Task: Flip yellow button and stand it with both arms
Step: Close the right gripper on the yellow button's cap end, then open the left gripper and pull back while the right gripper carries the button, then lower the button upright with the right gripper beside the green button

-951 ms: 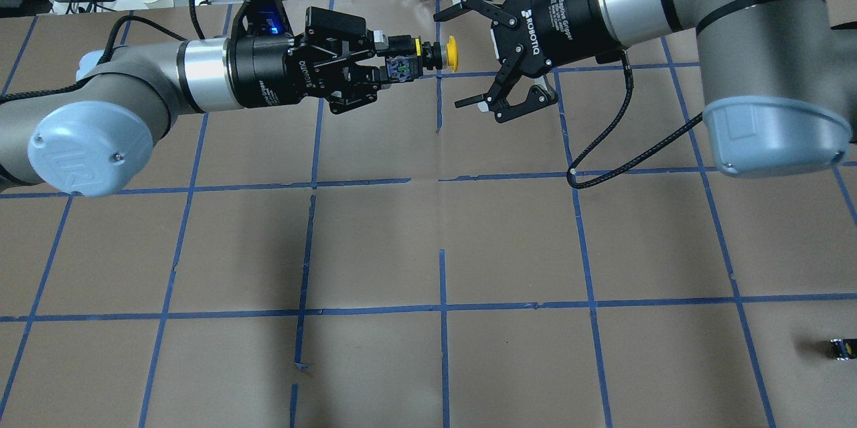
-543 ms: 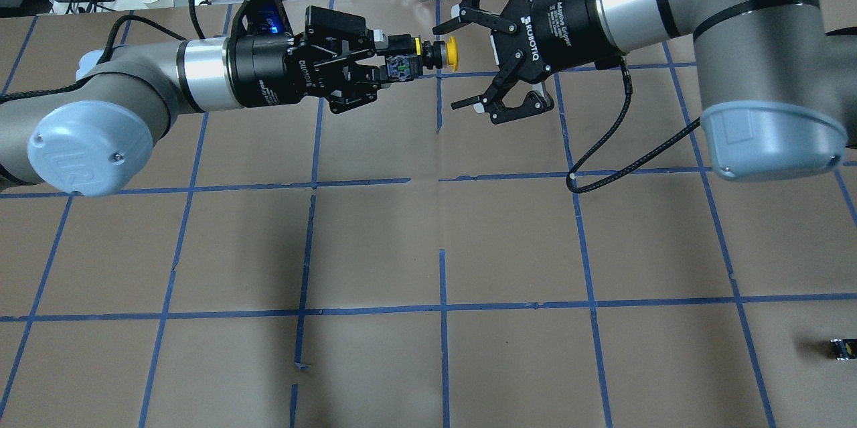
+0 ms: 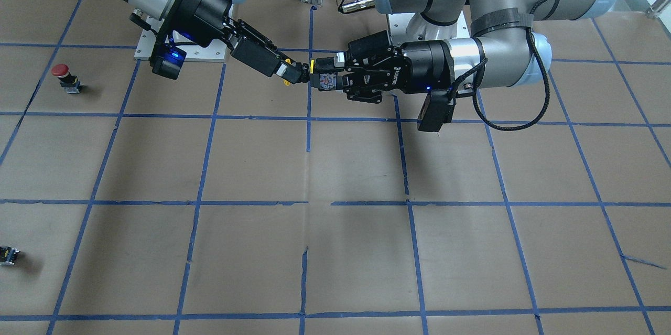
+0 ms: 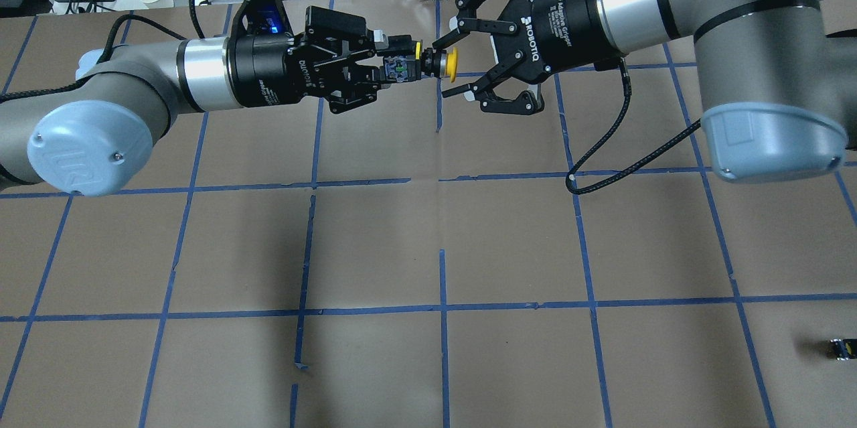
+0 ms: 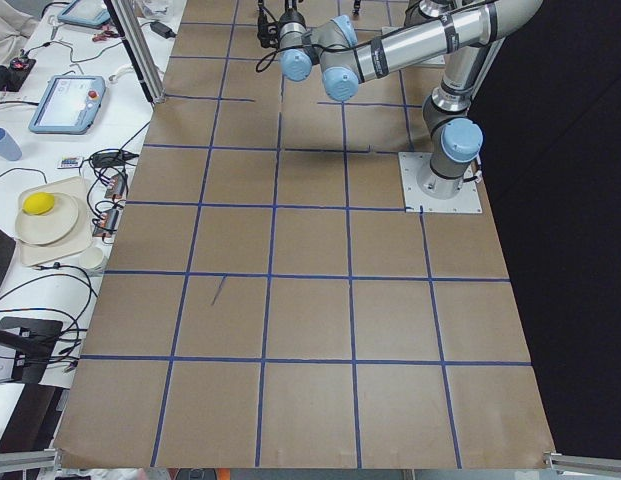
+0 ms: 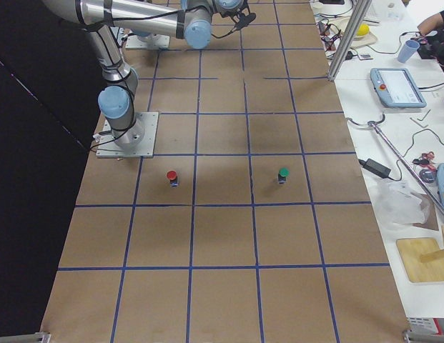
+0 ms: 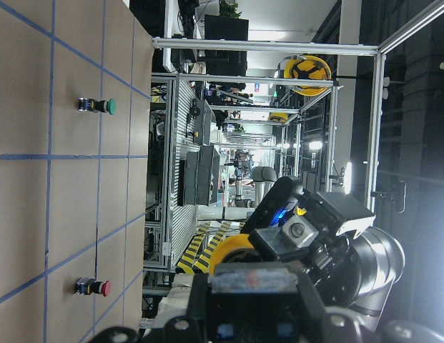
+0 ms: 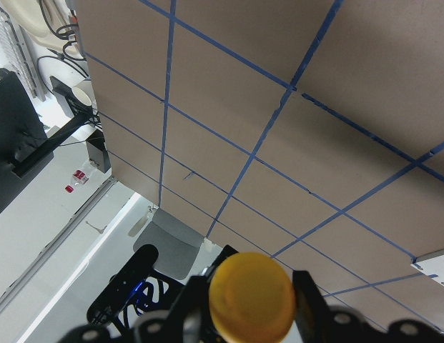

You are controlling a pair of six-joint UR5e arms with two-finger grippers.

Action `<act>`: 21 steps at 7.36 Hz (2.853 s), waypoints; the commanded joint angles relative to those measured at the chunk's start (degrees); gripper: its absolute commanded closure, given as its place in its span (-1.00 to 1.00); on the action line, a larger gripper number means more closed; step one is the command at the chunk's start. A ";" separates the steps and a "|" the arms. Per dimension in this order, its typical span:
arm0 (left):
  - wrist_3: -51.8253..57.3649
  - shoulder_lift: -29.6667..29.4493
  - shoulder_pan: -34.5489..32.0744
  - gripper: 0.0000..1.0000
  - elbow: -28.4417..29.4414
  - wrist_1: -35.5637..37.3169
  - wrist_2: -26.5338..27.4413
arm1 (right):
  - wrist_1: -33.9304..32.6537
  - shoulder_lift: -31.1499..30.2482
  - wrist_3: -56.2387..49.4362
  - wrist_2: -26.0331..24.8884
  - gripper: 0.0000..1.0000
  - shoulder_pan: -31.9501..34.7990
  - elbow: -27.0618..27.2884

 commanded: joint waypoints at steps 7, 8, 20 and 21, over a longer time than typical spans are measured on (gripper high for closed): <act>0.17 0.19 0.09 -1.00 0.47 0.70 0.67 | 0.17 -0.07 -0.79 -0.62 0.71 -2.09 -0.30; 0.09 0.10 0.35 -1.00 1.08 1.75 2.59 | 0.70 -0.60 -0.88 -0.53 0.71 -4.28 -0.56; -15.64 -0.42 -1.30 -1.00 22.76 4.68 82.76 | 7.47 -0.25 -83.67 -44.04 0.87 -26.43 8.05; -18.78 -0.77 -3.14 -1.00 24.10 3.27 86.68 | 5.38 -0.25 -94.38 -43.86 0.88 -29.84 9.10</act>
